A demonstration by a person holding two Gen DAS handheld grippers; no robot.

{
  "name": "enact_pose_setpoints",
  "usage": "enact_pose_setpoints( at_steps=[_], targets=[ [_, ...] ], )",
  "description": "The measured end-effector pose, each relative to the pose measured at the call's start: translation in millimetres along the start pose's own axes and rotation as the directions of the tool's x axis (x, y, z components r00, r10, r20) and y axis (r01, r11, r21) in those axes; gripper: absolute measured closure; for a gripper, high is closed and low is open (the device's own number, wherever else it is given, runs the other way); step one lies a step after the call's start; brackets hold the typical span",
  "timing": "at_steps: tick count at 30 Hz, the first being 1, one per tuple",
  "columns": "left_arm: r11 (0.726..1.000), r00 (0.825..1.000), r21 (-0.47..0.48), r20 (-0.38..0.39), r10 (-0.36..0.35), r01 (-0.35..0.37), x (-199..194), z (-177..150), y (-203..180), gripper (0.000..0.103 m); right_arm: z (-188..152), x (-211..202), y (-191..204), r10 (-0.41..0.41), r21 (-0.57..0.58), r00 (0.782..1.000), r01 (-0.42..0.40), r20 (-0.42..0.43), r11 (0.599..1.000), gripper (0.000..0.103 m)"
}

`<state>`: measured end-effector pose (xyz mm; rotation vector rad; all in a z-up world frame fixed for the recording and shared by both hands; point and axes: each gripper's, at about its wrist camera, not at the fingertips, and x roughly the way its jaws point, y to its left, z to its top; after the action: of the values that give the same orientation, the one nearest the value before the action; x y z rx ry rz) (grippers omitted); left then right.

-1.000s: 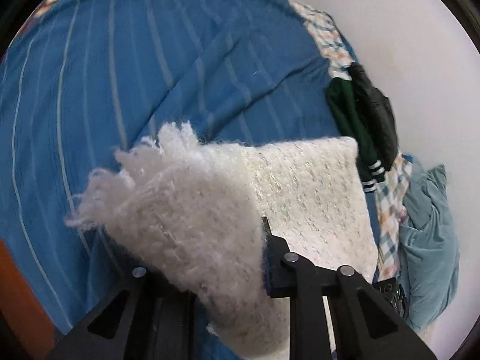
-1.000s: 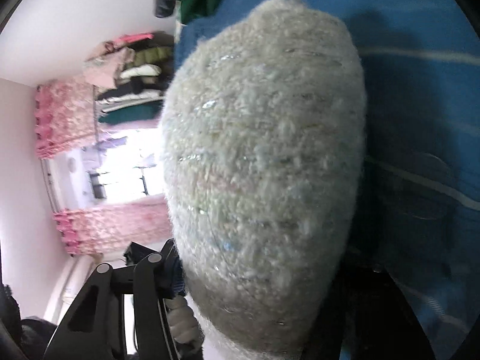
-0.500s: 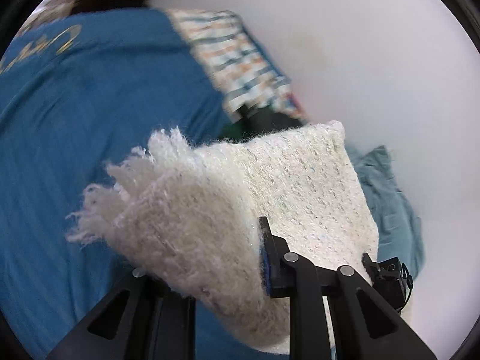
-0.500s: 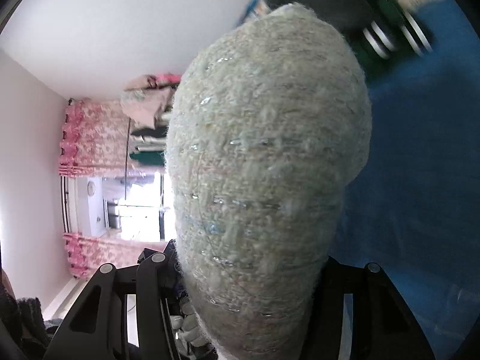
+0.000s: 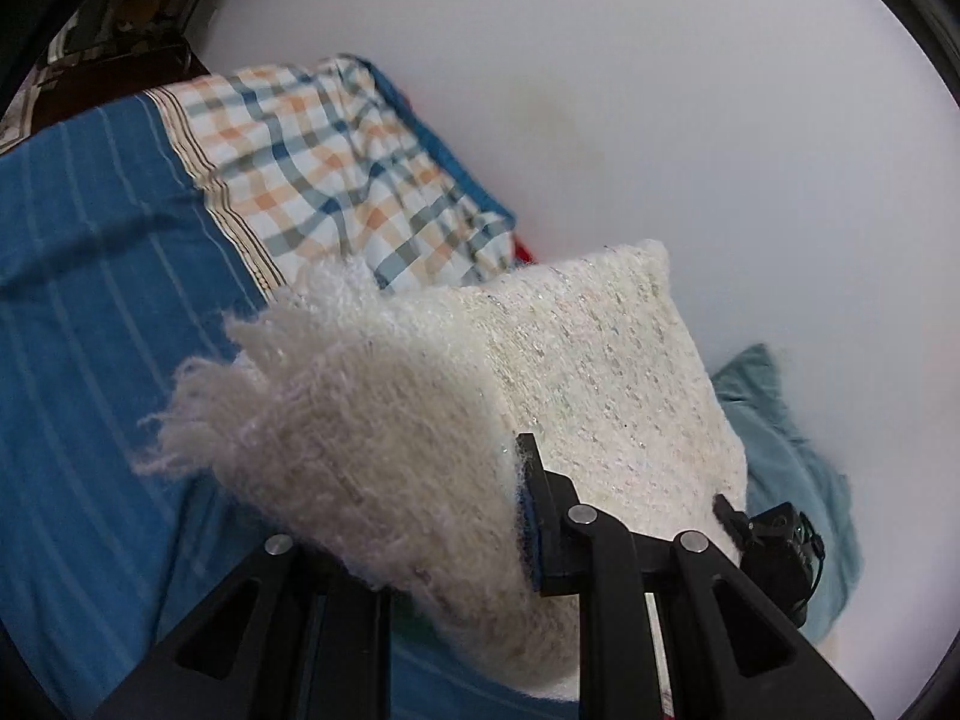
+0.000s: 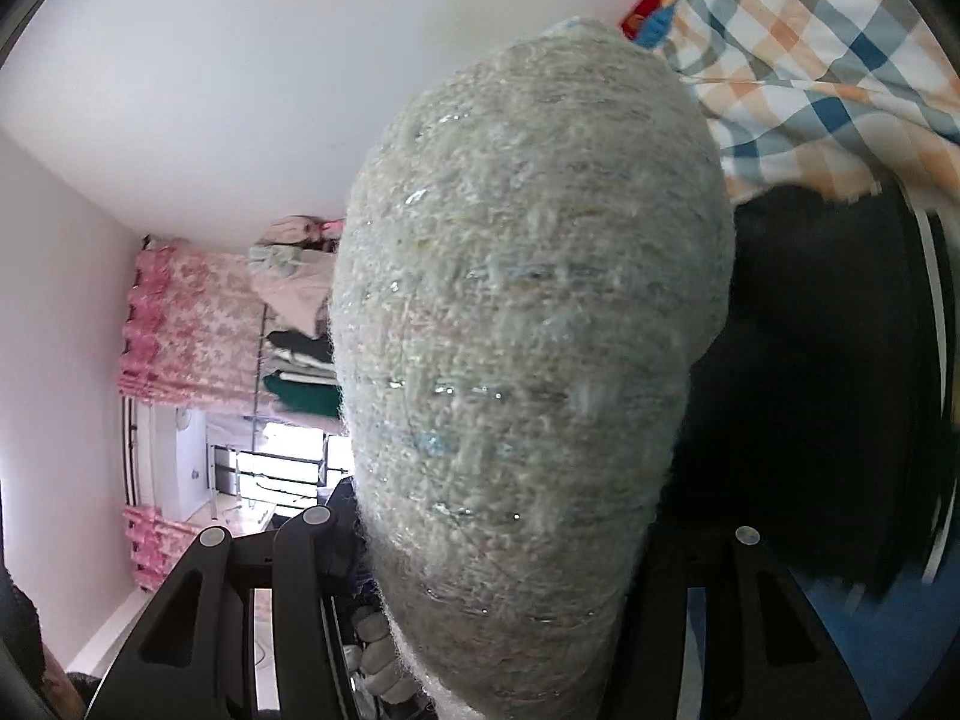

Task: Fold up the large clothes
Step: 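Carry the folded cardigan with both grippers onto the dark green garment by the pillow, then open both grippers and release the folded cardigan on the stack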

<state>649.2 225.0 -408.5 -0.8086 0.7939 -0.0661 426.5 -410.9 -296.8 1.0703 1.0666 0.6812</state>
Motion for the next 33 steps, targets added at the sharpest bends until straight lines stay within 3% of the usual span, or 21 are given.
enact_pose_setpoints(
  at_steps=[2, 5, 10, 12, 14, 15, 16, 17, 19, 20, 21, 24, 26, 28, 29, 31, 33],
  targets=[
    [1.0, 0.999, 0.01, -0.025, 0.028, -0.028, 34.1, 5.3, 11.1, 0.087, 35.1, 19.5, -36.3, 0.009, 0.05, 1.0, -0.007, -0.028, 0.999, 0.047],
    [0.998, 0.995, 0.031, -0.072, 0.064, -0.062, 76.8, 1.0, 29.0, 0.086, 63.8, 42.3, -89.9, -0.053, 0.105, 0.996, 0.061, -0.071, 0.993, 0.047],
    [0.994, 0.992, 0.068, -0.09, 0.092, -0.086, 87.2, -0.9, 34.4, 0.081, 84.9, 50.8, -99.0, -0.059, 0.109, 0.991, 0.072, -0.118, 0.991, 0.037],
    [0.991, 0.987, 0.084, -0.111, 0.112, -0.103, 85.8, 1.7, 31.8, 0.08, 77.6, 51.2, -94.9, -0.143, 0.081, 0.982, 0.153, -0.125, 0.985, 0.028],
    [0.975, 0.977, 0.154, -0.112, 0.179, -0.161, 82.1, 3.8, 22.8, 0.075, 71.7, 44.8, -74.9, -0.312, 0.035, 0.946, 0.316, -0.089, 0.948, 0.014],
    [0.961, 0.97, 0.196, -0.103, 0.219, -0.196, 83.2, 4.7, 18.4, 0.07, 68.1, 42.6, -64.1, -0.386, 0.007, 0.92, 0.387, -0.069, 0.922, 0.014],
    [0.935, 0.957, 0.255, -0.087, 0.277, -0.247, 81.2, 3.1, 10.5, 0.052, 64.6, 41.4, -52.1, -0.44, -0.023, 0.897, 0.439, -0.043, 0.898, 0.014],
    [0.912, 0.946, 0.299, -0.072, 0.316, -0.281, 77.9, 0.7, 3.9, 0.026, 55.0, 37.7, -34.0, -0.533, -0.065, 0.846, 0.532, 0.012, 0.844, 0.012],
    [0.87, 0.932, 0.368, -0.018, 0.361, -0.329, 63.7, -5.8, -9.1, 0.008, 39.2, 40.1, -5.7, -0.666, -0.113, 0.742, 0.67, 0.077, 0.734, 0.01],
    [0.854, 0.926, 0.387, 0.005, 0.377, -0.349, 56.4, -8.3, -13.9, 0.008, 22.9, 40.4, 11.3, -0.745, -0.133, 0.653, 0.757, 0.136, 0.639, 0.009],
    [0.838, 0.921, 0.406, 0.027, 0.388, -0.364, 47.2, -11.3, -20.0, 0.008, 17.7, 41.5, 20.3, -0.786, -0.138, 0.596, 0.803, 0.164, 0.58, 0.009],
    [0.78, 0.901, 0.473, 0.077, 0.428, -0.41, 17.1, -21.5, -40.5, 0.007, -33.7, 43.6, 45.4, -0.888, -0.096, 0.394, 0.919, 0.237, 0.382, 0.008],
    [0.748, 0.892, 0.508, 0.099, 0.442, -0.427, -0.2, -26.7, -51.3, 0.006, -73.7, 45.8, 64.0, -0.916, -0.084, 0.299, 0.954, 0.266, 0.287, 0.008],
    [0.712, 0.881, 0.544, 0.117, 0.459, -0.444, -24.3, -34.8, -64.1, 0.006, -115.3, 43.3, 87.4, -0.926, -0.058, 0.237, 0.971, 0.293, 0.231, 0.007],
    [0.694, 0.876, 0.561, 0.129, 0.465, -0.451, -37.2, -39.0, -70.4, 0.006, -135.3, 42.2, 95.3, -0.928, -0.05, 0.22, 0.975, 0.301, 0.215, 0.007],
    [0.672, 0.873, 0.586, 0.14, 0.467, -0.453, -60.0, -43.3, -79.5, 0.006, -169.5, 39.3, 125.1, -0.932, -0.025, 0.153, 0.988, 0.328, 0.153, 0.007],
    [0.657, 0.873, 0.604, 0.146, 0.465, -0.451, -85.4, -46.7, -87.5, 0.005, -195.7, 33.0, 160.7, -0.929, 0.001, 0.146, 0.988, 0.339, 0.156, 0.007]
  ],
)
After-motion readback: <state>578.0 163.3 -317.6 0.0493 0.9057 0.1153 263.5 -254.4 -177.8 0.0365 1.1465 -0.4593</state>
